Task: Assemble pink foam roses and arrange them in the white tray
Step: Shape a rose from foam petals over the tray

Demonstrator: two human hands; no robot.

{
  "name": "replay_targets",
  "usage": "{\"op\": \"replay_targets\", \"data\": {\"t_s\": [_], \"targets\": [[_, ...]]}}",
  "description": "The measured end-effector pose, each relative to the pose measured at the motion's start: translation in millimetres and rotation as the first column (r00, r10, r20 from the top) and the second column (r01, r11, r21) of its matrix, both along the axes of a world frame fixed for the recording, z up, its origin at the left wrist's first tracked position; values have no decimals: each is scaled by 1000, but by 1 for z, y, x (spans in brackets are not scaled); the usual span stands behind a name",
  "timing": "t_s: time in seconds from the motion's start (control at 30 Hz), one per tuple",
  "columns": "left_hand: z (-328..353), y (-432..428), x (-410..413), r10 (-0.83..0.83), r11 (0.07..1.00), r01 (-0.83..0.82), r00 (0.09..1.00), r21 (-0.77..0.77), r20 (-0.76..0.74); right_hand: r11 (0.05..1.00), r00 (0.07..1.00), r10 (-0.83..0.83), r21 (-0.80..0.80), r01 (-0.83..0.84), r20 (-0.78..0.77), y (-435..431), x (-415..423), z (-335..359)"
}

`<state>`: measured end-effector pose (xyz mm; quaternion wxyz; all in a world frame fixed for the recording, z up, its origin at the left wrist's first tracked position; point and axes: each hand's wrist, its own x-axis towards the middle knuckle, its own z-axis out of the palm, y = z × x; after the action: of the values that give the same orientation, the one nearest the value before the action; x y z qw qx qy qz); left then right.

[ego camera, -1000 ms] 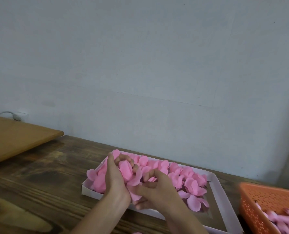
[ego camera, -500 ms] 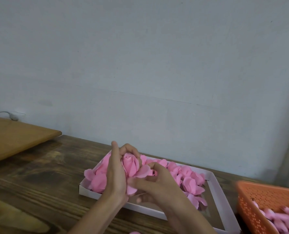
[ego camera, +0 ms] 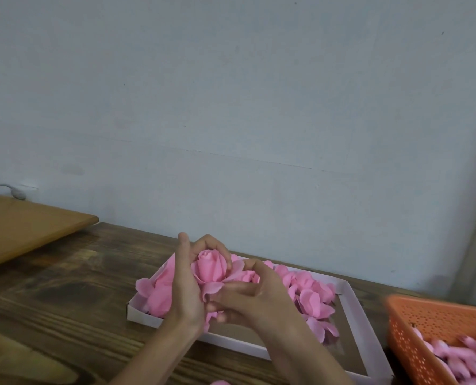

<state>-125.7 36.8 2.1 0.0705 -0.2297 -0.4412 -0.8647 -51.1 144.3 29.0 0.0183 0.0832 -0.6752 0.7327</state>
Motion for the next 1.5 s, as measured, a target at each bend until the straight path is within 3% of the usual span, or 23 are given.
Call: {"op": "replay_targets", "data": {"t_s": [0.27, 0.4, 0.5, 0.6, 0.9, 1.0, 1.17, 1.5], "targets": [[-6, 4, 1, -4, 998, 2, 999, -64, -38, 964, 968, -247, 90, 250, -35, -10, -3, -9], [-10, 5, -1, 11, 995, -18, 997, -98, -75, 860, 889, -420, 232, 454, -180, -11, -6, -18], [-11, 9, 0, -11, 994, 9, 1000, -108, -23, 780, 799, -504, 223, 584, -329, -15, -7, -24], [-12, 13, 4, -73, 994, 77, 995, -71, 67, 763, 744, -510, 171, 623, -432, -19, -10, -33], [-6, 15, 10, 48, 997, -38, 987, -72, 150, 723, 635, -507, 113, 681, -582, -21, -15, -47], [-4, 10, 9, -54, 998, 56, 978, -5, 202, 692, 592, -499, 120, 712, -633, -24, -14, -48], [-3, 7, 10, -166, 986, 150, 942, 77, 290, 742, 627, -520, 57, 668, -580, -28, -12, -44], [-3, 10, 9, -151, 981, 108, 945, 161, 289, 671, 487, -444, 80, 737, -753, -27, -12, -46]]}}
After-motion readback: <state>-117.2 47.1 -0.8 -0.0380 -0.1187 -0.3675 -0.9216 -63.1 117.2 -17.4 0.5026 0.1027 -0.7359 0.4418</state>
